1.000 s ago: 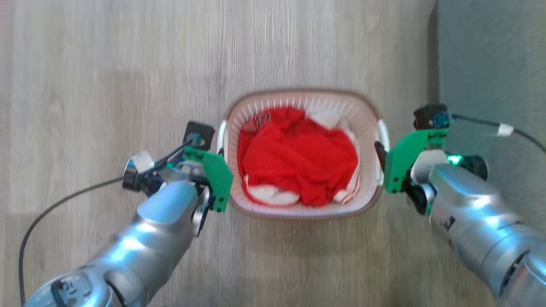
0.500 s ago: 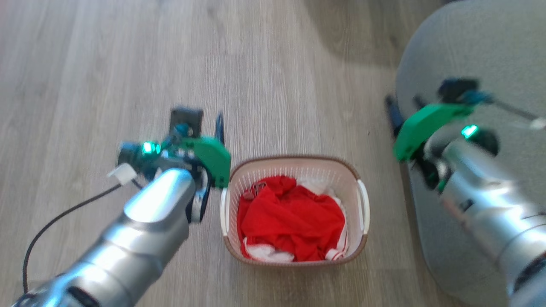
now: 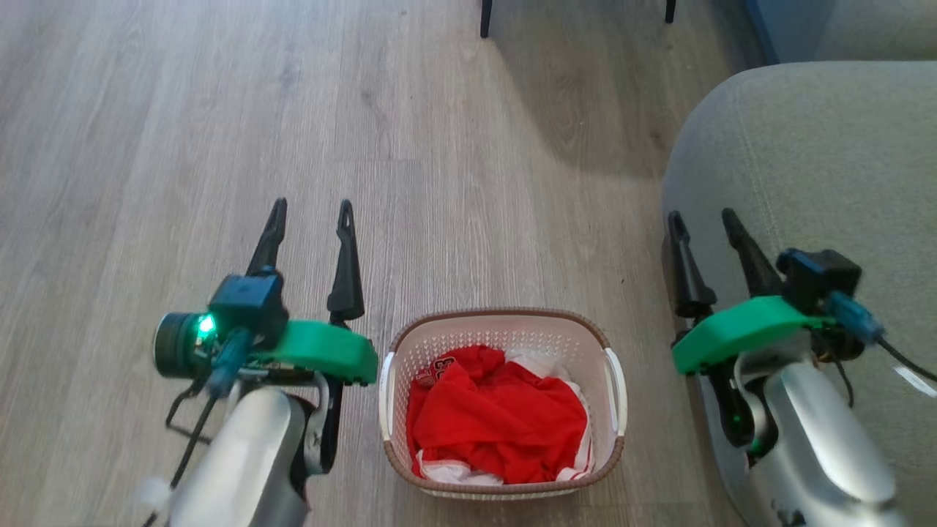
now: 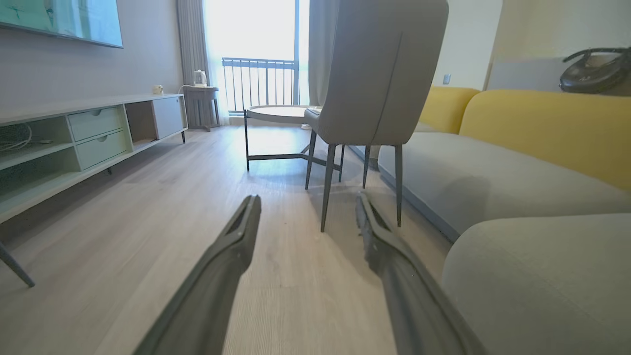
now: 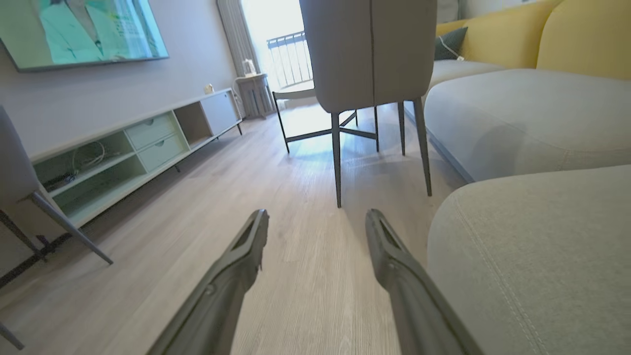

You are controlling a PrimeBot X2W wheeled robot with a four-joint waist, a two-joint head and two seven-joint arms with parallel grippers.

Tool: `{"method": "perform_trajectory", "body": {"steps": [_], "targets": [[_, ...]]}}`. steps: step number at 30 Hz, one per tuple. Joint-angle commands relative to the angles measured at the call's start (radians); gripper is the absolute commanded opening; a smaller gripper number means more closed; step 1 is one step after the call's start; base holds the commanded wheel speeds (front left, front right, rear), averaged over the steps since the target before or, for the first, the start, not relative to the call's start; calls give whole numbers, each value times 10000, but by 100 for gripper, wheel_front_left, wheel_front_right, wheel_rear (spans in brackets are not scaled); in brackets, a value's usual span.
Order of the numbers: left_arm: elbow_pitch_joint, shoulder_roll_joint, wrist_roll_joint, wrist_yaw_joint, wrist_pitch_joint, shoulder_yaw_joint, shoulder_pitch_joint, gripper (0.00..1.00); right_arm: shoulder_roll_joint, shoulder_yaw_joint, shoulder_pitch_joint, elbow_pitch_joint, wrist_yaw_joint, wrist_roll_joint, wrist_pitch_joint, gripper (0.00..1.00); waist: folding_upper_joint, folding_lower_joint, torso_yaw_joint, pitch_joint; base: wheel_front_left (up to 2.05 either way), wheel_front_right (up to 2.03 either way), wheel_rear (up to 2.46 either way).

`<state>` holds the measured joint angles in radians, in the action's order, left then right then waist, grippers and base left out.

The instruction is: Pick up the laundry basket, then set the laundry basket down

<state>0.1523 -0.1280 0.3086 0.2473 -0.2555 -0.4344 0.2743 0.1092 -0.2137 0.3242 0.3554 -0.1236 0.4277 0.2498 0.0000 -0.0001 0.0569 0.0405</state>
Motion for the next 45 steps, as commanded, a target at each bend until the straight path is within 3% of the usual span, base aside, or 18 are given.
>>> {"method": "perform_trajectory", "body": {"steps": [1, 5, 13, 18, 23, 45], "targets": [[-675, 168, -219, -219, -62, 726, 4, 100, -120, 121, 95, -800, -71, -174, 119, 100, 0, 1, -14, -58, 0, 0, 0], [-1259, 538, -757, -815, -62, 1444, -865, 100, -333, 377, -694, -1945, -71, -511, 119, 100, 0, 1, 2, -166, 0, 0, 0], [-1269, 761, -1023, -1435, -62, 2005, -1898, 100, -524, 972, -1824, -2656, -71, -1013, 120, 100, 0, 1, 78, -331, 0, 0, 0], [-1216, 773, -1277, -1318, -62, 1988, -2259, 100, -563, 1016, -2362, -2694, -71, -1401, 120, 100, 0, 1, 94, -366, 0, 0, 0], [-1068, 775, -1185, -1486, -62, 2000, -2399, 100, -583, 1045, -2697, -2672, -71, -1642, 120, 100, 0, 1, 57, -376, 0, 0, 0], [-1231, 777, -978, -1609, -62, 1989, -2374, 100, -589, 1118, -2669, -2619, -71, -1441, 120, 100, 0, 1, -17, -306, 0, 0, 0]]}}
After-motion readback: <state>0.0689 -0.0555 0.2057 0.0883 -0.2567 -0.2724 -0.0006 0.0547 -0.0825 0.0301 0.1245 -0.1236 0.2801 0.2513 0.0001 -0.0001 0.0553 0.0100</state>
